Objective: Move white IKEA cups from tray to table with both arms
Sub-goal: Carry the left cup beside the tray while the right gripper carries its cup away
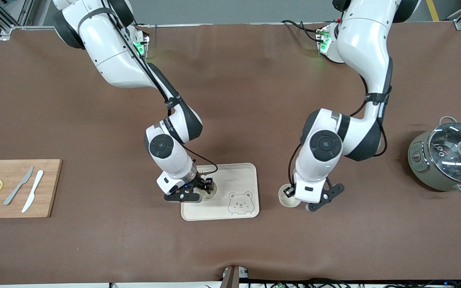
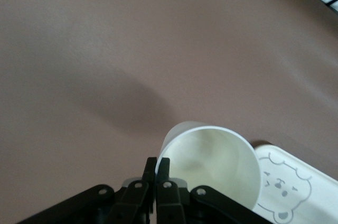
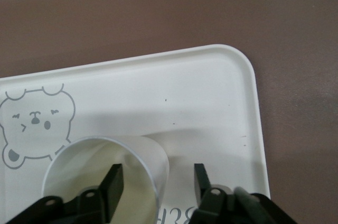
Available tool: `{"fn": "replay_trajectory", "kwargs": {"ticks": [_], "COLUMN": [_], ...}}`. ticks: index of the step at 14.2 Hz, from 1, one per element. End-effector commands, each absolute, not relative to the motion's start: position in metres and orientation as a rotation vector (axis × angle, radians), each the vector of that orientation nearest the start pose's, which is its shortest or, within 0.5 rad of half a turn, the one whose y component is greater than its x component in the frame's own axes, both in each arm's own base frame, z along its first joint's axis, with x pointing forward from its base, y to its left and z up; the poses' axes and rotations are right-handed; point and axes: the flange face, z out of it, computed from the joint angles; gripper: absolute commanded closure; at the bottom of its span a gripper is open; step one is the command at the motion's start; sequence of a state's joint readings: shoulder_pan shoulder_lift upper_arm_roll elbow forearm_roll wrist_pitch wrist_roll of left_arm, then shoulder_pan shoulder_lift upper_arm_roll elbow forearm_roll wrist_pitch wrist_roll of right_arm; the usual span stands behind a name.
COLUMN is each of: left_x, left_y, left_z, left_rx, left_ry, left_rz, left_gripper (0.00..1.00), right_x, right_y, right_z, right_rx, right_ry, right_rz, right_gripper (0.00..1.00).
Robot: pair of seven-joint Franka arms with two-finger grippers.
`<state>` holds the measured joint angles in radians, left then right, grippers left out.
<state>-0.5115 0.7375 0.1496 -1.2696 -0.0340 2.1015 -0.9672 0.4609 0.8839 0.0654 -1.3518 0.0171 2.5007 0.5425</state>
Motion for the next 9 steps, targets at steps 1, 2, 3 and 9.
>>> {"fn": "replay_trajectory", "kwargs": {"ticks": [1, 2, 3, 9], "left_x": [0.693, 0.696, 0.699, 0.717], "left_y": [-0.271, -0.256, -0.245, -0.164], "left_z": [0.332, 0.326, 0.324, 0.306], "left_rx": [-3.019, -3.011, -3.010, -3.010], "left_ry": [-0.859, -0.841, -0.824, -0.722], "left_rz": [-0.138, -0.112, -0.101, -0.053], "left_gripper": [1.00, 1.00, 1.00, 1.00], "right_x": [0.669, 0.669, 0.669, 0.670], "right_y": [0.376, 0.376, 0.378, 0.375], "right_z": [0.217, 0.216, 0.216, 0.215], "right_rx": [-2.943, -2.941, -2.938, -2.939], "right_ry": [0.109, 0.138, 0.168, 0.180], "right_rz": [-0.319, -0.314, -0.312, -0.313], "right_gripper": [0.59, 0.67, 0.76, 1.00]}}
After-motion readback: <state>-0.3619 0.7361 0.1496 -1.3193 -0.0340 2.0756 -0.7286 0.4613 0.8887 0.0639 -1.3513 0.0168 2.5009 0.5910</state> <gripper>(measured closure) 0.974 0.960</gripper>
